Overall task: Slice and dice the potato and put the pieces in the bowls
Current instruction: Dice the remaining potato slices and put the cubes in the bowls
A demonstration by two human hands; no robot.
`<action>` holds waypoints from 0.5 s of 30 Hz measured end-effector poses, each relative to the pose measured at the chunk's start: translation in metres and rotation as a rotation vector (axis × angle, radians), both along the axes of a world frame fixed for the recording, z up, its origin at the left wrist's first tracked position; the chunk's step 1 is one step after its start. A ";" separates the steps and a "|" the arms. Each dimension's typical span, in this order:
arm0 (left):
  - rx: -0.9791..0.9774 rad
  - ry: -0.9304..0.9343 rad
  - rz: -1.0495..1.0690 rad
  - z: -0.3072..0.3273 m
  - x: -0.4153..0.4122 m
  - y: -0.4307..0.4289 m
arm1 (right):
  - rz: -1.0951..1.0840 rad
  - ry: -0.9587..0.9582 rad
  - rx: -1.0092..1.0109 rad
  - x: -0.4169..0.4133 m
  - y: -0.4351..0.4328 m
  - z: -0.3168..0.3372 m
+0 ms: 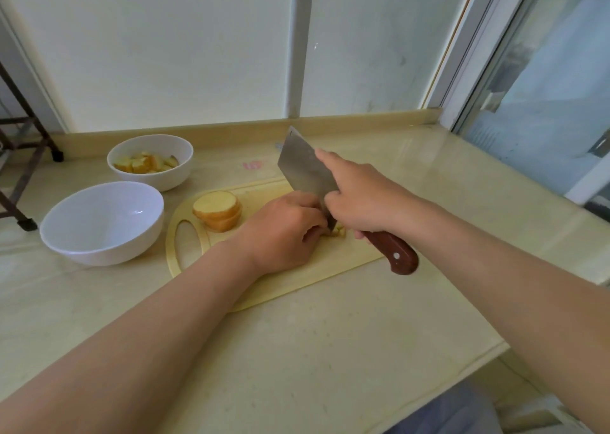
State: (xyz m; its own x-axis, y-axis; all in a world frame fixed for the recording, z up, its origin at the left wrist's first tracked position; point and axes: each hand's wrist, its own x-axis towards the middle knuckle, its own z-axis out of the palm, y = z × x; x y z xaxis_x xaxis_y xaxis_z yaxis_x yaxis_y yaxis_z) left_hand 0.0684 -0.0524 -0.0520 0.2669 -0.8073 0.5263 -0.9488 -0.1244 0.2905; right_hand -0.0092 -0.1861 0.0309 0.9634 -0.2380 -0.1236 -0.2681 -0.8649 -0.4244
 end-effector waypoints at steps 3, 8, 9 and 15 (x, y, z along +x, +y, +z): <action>-0.010 -0.011 0.033 -0.001 0.000 0.001 | -0.063 -0.081 0.128 -0.005 -0.010 -0.004; -0.045 0.057 0.134 -0.003 0.004 0.002 | -0.208 -0.200 0.390 -0.031 -0.039 -0.005; -0.042 0.079 0.144 -0.004 0.004 0.003 | -0.226 -0.203 0.427 -0.037 -0.044 -0.007; -0.014 0.190 0.253 -0.001 0.003 0.003 | -0.346 -0.165 0.556 -0.069 -0.075 -0.031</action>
